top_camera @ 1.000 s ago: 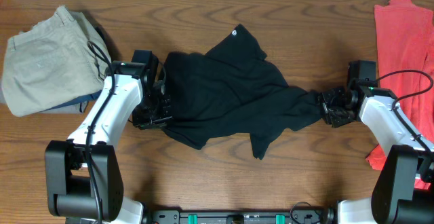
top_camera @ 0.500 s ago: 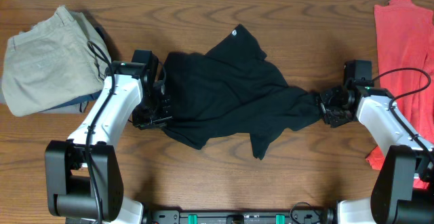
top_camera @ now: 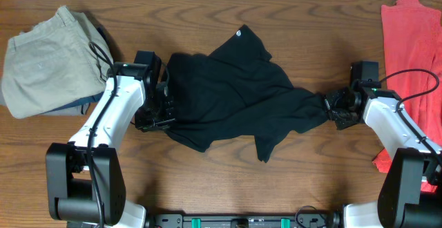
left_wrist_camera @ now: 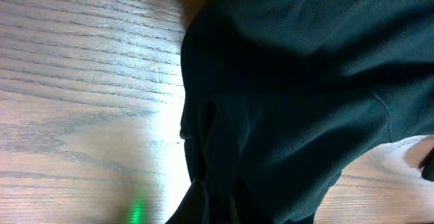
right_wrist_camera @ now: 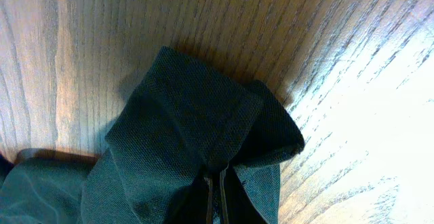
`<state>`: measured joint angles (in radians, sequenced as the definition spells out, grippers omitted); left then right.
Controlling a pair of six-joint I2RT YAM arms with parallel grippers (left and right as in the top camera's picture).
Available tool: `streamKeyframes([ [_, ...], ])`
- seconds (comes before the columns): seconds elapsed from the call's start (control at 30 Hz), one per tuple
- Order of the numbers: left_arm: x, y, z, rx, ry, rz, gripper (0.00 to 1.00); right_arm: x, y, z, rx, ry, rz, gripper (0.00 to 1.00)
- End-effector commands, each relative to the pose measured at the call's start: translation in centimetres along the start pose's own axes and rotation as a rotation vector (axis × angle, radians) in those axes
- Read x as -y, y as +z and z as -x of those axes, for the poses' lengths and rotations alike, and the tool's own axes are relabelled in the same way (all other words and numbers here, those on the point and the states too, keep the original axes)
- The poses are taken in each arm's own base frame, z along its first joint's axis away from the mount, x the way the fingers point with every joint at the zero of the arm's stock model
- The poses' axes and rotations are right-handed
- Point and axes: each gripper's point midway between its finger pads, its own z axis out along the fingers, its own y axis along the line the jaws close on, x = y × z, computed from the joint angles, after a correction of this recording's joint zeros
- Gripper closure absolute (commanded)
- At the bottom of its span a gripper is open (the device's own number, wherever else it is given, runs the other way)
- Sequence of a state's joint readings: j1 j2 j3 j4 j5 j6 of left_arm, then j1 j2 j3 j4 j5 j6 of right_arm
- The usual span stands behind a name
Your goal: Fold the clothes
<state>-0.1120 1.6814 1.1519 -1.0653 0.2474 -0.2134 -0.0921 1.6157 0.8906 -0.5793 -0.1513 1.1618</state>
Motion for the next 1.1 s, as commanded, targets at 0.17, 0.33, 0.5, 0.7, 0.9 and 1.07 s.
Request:
streamKeyframes([
  [0.17, -0.4, 0.2, -0.1, -0.005, -0.015, 0.015, 0.94, -0.5, -0.1, -0.1, 0.024, -0.119, 0.006, 0.99],
  [0.33, 0.1, -0.8, 0.9, 0.031, -0.008, 0.004, 0.94, -2.6, -3.6, 1.1, 0.091, -0.262, 0.07, 0.99],
  [0.5, 1.2, -4.1, 2.7, 0.132, 0.013, -0.025, 0.94, -5.0, -10.0, 2.2, 0.208, -0.472, 0.132, 0.99],
  [0.7, 2.7, -10.9, 3.3, 0.283, 0.061, -0.066, 0.94, -6.8, -18.0, 2.3, 0.333, -0.745, 0.163, 0.99],
  [0.9, 3.7, -19.1, 2.2, 0.477, 0.097, -0.116, 0.94, -7.3, -25.5, 2.5, 0.482, -0.887, 0.167, 0.99],
  [1.07, 3.2, -24.9, -0.2, 0.638, 0.095, -0.151, 0.94, -7.1, -31.8, 2.5, 0.614, -0.944, 0.173, 0.99],
])
